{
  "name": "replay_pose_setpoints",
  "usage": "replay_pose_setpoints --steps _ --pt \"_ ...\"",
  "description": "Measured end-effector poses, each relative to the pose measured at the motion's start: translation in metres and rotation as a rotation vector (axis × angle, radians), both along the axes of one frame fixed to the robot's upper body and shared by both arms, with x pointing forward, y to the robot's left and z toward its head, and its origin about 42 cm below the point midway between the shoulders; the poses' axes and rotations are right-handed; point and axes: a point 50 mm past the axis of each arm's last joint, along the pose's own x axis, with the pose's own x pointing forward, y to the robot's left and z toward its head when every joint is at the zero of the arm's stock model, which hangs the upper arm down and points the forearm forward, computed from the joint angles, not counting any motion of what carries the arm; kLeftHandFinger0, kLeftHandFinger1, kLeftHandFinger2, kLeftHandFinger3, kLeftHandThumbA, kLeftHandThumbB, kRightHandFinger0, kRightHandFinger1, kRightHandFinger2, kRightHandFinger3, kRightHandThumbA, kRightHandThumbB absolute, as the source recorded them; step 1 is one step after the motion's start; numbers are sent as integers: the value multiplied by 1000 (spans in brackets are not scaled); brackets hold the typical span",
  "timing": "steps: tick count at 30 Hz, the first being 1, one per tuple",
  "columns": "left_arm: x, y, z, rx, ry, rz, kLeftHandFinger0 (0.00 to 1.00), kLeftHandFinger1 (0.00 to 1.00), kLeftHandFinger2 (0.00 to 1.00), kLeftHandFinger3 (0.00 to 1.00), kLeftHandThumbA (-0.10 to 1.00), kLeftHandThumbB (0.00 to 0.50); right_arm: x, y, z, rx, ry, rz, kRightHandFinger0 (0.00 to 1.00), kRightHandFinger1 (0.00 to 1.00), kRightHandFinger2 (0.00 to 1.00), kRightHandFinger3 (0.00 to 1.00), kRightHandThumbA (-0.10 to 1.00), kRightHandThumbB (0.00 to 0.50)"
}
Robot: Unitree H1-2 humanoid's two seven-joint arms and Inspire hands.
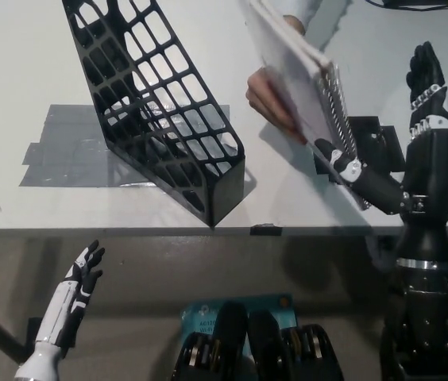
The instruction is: A person hands a notebook to the robot and the robot grabs it with its right hand and places it in the magazine stand kept in the centre of the desk infront of it.
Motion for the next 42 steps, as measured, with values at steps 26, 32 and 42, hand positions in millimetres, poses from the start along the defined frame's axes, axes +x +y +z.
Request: replay_pose_setpoints --steps 26,32,42 --pt "7 2 6 13 -17 -6 1000 1000 1000 1000 1000 500 -20 -8 20 -50 -92 -9 1000 1000 1000 1000 1000 323" --pt "9 2 8 13 -22 -7 1000 1000 1000 1000 1000 500 -3 -1 35 -63 -79 15 1000 1000 1000 1000 1000 300" --pt "13 1 11 14 -33 -13 1000 1000 1000 1000 1000 500 36 1 24 -65 78 62 1000 1000 1000 1000 1000 353"
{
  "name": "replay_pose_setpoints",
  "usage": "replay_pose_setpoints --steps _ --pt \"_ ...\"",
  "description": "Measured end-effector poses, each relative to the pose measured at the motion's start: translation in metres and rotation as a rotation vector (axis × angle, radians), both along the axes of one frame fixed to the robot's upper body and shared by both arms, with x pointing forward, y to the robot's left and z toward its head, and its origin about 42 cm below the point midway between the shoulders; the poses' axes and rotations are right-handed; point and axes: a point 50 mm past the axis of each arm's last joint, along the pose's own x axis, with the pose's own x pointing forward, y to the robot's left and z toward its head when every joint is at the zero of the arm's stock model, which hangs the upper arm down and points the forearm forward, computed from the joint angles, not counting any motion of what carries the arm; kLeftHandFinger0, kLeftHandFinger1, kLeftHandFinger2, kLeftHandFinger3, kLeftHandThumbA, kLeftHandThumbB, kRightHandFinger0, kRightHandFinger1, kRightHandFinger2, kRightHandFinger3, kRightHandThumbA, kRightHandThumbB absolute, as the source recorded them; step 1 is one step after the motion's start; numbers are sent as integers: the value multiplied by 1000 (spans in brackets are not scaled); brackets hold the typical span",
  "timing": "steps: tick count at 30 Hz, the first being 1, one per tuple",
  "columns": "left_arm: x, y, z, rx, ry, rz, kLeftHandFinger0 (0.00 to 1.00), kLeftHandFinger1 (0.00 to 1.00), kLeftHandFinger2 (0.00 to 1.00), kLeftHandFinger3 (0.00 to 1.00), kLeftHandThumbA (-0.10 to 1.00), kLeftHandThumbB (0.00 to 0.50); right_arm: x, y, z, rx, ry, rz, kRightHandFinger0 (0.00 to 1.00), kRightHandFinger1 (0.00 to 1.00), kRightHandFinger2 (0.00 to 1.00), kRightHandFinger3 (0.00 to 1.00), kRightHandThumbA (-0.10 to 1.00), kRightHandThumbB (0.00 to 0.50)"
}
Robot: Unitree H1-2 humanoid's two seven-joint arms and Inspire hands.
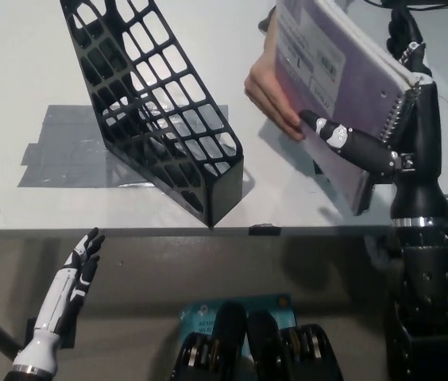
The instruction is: A person hands a notebook to the robot and the robot grabs it with its right hand and places it in the magazine stand kept in the centre of the desk infront of it.
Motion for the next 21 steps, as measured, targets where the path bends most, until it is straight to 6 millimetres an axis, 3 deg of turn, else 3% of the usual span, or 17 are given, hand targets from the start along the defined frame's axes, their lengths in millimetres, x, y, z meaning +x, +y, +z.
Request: replay_pose_setpoints --steps 9,15,17,18,19,20,21 --pt "3 1 3 11 -7 -4 1000 1000 1000 1000 1000 500 15 -1 -19 6 106 12 1000 1000 1000 1000 1000 383" --pt "3 2 4 15 -7 -9 993 1000 1000 1000 1000 500 20 0 -16 6 114 19 1000 1000 1000 1000 1000 378" --pt "3 3 4 17 -7 -11 981 1000 1000 1000 1000 500 22 1 -12 8 111 25 1000 1000 1000 1000 1000 286" --pt "3 3 4 17 -7 -11 981 1000 1000 1000 1000 500 22 1 -12 8 111 26 1000 1000 1000 1000 1000 281" --pt "3 3 4 16 -7 -11 981 1000 1000 1000 1000 500 22 1 -12 12 114 31 908 986 1000 1000 1000 239" --pt "3 3 4 16 -7 -12 982 1000 1000 1000 1000 500 23 1 -12 15 120 36 584 656 743 771 1000 159" --pt "3 3 4 16 -7 -12 981 1000 1000 1000 1000 500 23 2 -11 16 123 38 76 171 264 276 1000 116"
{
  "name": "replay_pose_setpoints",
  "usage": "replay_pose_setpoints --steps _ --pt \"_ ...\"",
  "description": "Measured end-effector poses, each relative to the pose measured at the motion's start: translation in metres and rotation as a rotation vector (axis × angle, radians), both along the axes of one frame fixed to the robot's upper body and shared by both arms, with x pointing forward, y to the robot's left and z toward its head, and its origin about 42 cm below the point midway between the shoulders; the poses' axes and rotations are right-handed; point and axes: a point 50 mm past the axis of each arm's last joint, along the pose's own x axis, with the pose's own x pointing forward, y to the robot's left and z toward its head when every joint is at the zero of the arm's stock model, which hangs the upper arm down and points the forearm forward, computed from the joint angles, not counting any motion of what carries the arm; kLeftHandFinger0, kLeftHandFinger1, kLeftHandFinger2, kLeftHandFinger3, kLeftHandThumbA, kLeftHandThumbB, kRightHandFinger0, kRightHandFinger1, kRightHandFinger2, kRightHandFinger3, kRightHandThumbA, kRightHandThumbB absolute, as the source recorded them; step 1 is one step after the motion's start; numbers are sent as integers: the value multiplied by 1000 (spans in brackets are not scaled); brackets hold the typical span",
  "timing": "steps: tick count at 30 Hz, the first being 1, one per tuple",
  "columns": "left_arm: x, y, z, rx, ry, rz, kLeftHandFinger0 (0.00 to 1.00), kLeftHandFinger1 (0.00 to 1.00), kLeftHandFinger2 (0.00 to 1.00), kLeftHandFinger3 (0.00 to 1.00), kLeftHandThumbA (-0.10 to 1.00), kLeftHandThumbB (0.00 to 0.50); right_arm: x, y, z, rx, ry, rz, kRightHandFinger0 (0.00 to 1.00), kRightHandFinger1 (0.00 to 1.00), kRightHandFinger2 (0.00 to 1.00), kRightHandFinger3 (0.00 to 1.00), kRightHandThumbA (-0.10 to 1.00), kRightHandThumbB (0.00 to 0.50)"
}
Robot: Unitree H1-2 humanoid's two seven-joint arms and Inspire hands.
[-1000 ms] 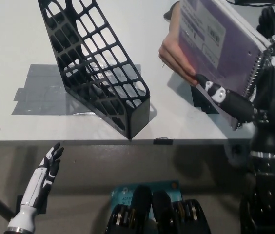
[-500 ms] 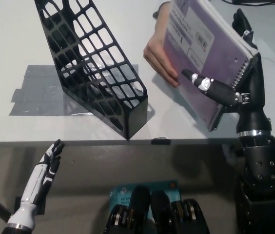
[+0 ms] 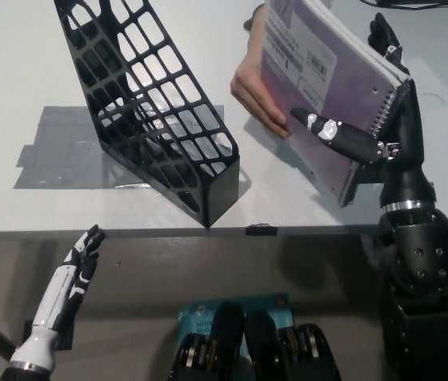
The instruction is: A person hands a notebook to the robot and the robot grabs it with its right hand and places it in the magazine stand kept in the centre of the desk infront of it.
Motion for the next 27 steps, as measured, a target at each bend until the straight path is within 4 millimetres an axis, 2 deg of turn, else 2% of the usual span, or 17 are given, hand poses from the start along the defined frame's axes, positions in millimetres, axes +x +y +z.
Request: replay_pose_setpoints --steps 1,2,3,8,11,14,19,22,27 --pt "0 0 0 0 0 -1 980 1000 1000 1000 1000 500 1 1 0 0 15 9 15 34 53 55 1000 77" --pt "0 0 0 0 0 -1 967 1000 1000 1000 1000 500 1 0 1 -2 19 14 1 1 2 2 1000 70" --pt "0 0 0 1 0 -2 966 1000 1000 1000 1000 500 3 0 3 -12 25 25 0 0 0 0 1000 61" --pt "1 1 1 3 1 -6 971 1000 1000 1000 1000 500 9 0 16 -68 31 94 0 0 0 0 1000 101" --pt "1 1 1 2 1 -8 986 1000 1000 1000 1000 500 8 1 18 -62 38 116 0 0 0 0 1000 86" --pt "1 1 1 0 2 -9 981 1000 1000 1000 1000 500 6 4 19 -38 56 140 0 0 0 0 1000 75" --pt "2 1 2 -1 -1 -10 1000 1000 1000 1000 1000 500 4 8 21 12 85 176 0 0 0 0 1000 86" --pt "2 1 2 -1 -2 -11 1000 1000 1000 1000 1000 500 3 8 22 38 93 188 0 0 0 0 1000 71" --pt "3 1 3 1 -3 -12 1000 1000 1000 1000 1000 500 3 9 21 111 117 204 0 0 0 0 1000 98"
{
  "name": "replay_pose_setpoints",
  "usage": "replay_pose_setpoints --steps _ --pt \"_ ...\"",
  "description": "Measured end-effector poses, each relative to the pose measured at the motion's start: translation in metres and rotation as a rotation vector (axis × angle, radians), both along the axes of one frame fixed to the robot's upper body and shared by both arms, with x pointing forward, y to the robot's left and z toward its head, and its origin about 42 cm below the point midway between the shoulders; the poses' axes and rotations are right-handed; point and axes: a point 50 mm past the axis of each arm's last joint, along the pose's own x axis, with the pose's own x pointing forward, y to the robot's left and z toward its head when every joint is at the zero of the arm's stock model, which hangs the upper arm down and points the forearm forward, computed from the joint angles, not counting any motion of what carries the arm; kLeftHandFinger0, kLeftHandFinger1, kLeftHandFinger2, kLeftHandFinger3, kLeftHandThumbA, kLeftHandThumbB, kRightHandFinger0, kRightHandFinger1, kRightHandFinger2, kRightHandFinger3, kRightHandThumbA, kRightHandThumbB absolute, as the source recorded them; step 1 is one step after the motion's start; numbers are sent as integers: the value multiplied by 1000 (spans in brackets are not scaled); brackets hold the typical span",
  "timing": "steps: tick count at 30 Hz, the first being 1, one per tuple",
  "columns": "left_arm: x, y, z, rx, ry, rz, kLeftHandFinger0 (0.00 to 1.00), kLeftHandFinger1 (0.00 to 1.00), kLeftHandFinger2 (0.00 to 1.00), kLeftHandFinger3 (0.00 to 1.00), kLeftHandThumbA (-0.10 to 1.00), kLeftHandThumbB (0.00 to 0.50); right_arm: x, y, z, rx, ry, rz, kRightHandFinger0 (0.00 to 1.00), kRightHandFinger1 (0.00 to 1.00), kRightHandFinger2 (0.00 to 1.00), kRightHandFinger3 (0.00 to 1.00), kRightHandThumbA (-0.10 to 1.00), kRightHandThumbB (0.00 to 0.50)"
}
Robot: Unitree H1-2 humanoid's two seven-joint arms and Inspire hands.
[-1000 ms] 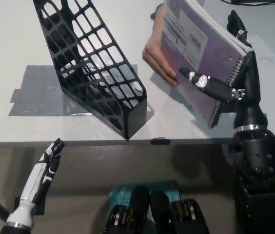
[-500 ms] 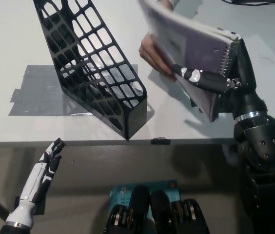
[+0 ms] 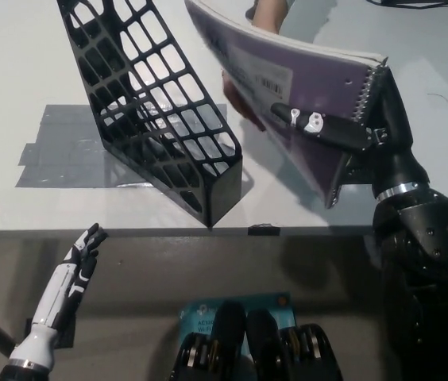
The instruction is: A person hands a notebook to the robot and the robot grabs it with its right hand and places it in the magazine stand kept in the centre of the desk infront of it.
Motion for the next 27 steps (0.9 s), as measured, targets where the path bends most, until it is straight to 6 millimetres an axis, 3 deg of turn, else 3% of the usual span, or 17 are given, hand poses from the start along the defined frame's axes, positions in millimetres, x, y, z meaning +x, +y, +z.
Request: replay_pose_setpoints --steps 10,13,17,22,27 --pt "2 -1 2 1 -3 -5 960 1000 1000 1000 1000 500 -6 -3 4 231 75 33 0 0 0 0 1000 102" --pt "2 -1 2 2 -4 -6 967 1000 1000 1000 1000 500 -10 -6 8 269 76 42 0 0 0 0 1000 76" --pt "3 -1 2 2 -5 -5 986 1000 1000 1000 1000 500 -19 -11 26 347 33 48 0 0 0 0 1000 98" --pt "4 -1 3 1 -6 -5 978 1000 1000 1000 1000 500 -28 -12 65 409 -79 78 0 0 0 0 1000 75" --pt "5 -1 3 1 -7 -6 972 1000 1000 1000 1000 500 -30 -13 78 437 -112 94 0 0 0 0 1000 98"
